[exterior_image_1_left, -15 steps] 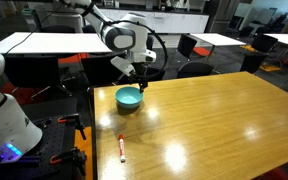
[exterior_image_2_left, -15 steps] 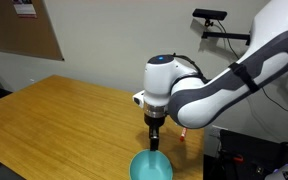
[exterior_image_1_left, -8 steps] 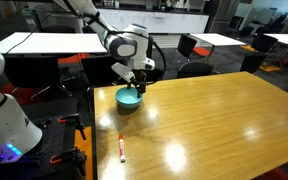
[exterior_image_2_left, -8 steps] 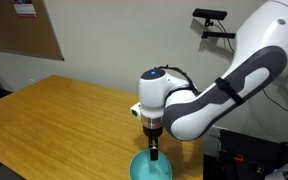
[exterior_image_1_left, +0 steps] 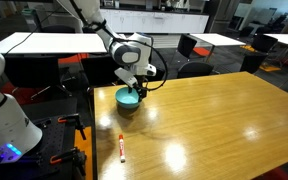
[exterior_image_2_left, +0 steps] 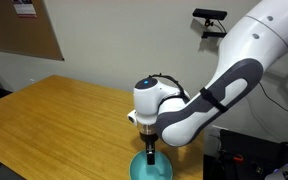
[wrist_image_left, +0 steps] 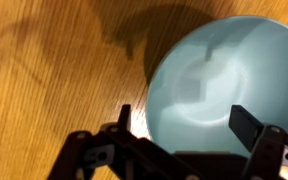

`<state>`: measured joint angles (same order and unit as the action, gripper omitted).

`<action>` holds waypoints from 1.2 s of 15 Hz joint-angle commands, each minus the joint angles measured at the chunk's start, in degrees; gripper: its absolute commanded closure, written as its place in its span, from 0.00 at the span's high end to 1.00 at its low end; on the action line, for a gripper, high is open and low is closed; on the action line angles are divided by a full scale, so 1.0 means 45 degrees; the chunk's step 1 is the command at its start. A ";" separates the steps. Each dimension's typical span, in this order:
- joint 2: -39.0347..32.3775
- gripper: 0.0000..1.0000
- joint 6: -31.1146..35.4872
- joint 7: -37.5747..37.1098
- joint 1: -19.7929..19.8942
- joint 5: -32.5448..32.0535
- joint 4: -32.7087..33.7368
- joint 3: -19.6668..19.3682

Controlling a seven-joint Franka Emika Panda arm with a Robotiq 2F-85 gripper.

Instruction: Move the bowl to the right side of the table

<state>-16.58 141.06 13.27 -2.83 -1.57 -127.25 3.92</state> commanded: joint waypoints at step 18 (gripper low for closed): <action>-0.2115 0.17 -0.0109 -0.0052 0.0465 0.0069 0.2310 0.0050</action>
<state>-25.52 141.06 13.27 -1.29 -1.57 -118.29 3.74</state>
